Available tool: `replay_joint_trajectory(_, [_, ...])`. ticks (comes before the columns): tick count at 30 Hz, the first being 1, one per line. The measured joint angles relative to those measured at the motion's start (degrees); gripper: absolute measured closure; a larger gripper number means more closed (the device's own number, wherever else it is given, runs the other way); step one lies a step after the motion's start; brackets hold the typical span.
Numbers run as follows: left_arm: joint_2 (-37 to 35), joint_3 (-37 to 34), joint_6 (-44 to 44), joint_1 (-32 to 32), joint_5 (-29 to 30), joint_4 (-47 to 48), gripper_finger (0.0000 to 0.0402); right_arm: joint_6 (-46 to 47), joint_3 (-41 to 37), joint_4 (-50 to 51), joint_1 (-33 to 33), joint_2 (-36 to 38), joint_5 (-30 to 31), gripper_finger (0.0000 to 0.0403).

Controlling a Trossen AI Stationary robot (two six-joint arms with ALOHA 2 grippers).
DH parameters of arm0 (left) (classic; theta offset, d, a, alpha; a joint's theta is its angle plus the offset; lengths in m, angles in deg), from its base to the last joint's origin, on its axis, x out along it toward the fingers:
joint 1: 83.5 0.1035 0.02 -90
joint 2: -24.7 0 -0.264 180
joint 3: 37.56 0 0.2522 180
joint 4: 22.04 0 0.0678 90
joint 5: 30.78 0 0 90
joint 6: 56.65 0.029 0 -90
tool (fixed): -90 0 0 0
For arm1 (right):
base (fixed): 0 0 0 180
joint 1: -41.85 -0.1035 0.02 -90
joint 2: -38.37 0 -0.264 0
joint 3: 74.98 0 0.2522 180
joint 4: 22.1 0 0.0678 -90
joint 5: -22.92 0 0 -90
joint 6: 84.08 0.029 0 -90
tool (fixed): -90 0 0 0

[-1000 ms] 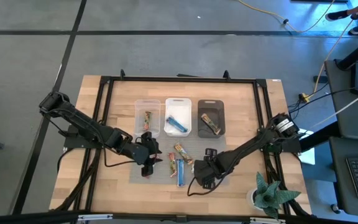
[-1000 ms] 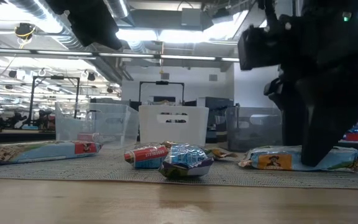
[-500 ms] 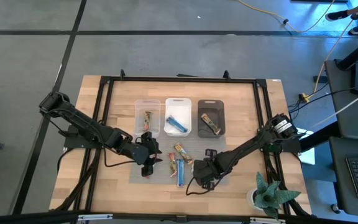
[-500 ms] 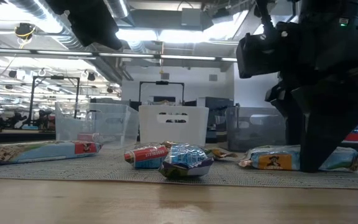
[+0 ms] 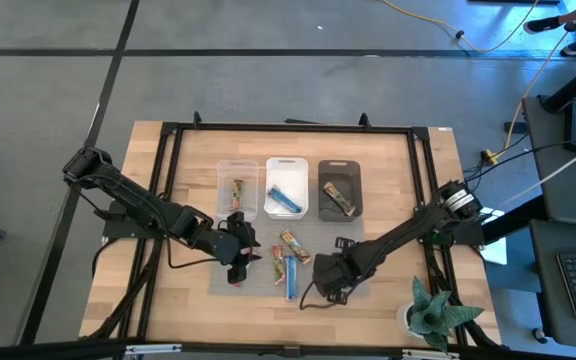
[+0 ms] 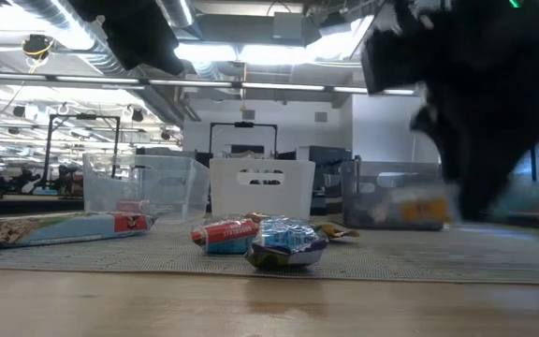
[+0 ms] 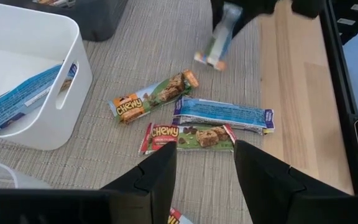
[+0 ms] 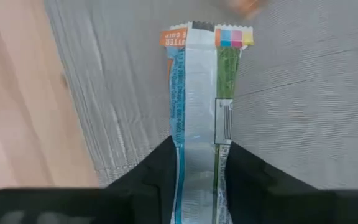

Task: Pick and place Granola Bars by type
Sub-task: Put the bottom yellow granola bar into the black bin

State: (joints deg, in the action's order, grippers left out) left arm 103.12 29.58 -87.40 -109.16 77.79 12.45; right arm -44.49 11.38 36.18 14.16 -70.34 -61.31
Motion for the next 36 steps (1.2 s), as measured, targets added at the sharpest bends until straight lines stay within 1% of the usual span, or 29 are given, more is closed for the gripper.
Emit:
replay_joint_trajectory(4, [0.0,0.0,0.0,0.0,-0.1,0.0,0.0247,3.2,1.6,3.7,1.2,3.8,2.7,0.0293])
replay_joint_trajectory(7, [0.0,0.0,0.0,0.0,-0.1,0.0,0.0247,7.8,3.4,7.8,2.7,8.0,6.6,0.0294])
replay_joint_trajectory(10, [0.0,0.0,0.0,0.0,-0.1,0.0,0.0247,12.0,5.6,14.4,4.7,11.8,12.8,0.0292])
replay_joint_trajectory(13, [0.0,0.0,0.0,0.0,-0.1,0.0,0.0247,14.7,7.3,18.7,6.8,15.9,19.7,0.0291])
replay_joint_trajectory(18, [0.0,0.0,0.0,0.0,-0.1,0.0,0.0247,20.4,7.5,21.7,10.6,20.9,29.6,0.0291])
replay_joint_trajectory(21, [0.0,0.0,0.0,0.0,-0.1,0.0,0.0247,20.5,7.6,21.9,12.4,21.8,33.5,0.0291])
replay_joint_trajectory(23, [0.0,0.0,0.0,0.0,-0.1,0.0,0.0247,20.4,7.6,21.9,14.0,21.4,32.7,0.0291])
replay_joint_trajectory(27, [0.0,0.0,0.0,0.0,-0.1,0.0,0.0247,21.4,4.9,21.2,19.1,19.8,27.4,0.029])
replay_joint_trajectory(29, [0.0,0.0,0.0,0.0,-0.1,0.0,0.0247,21.6,3.2,20.2,21.3,18.9,25.8,0.029])
replay_joint_trajectory(33, [0.0,0.0,0.0,0.0,-0.1,0.0,0.0247,20.4,-1.3,15.2,25.0,17.8,20.4,0.029])
replay_joint_trajectory(36, [0.0,0.0,0.0,0.0,-0.1,0.0,0.0247,18.0,-4.3,11.4,26.9,17.5,18.2,0.029])
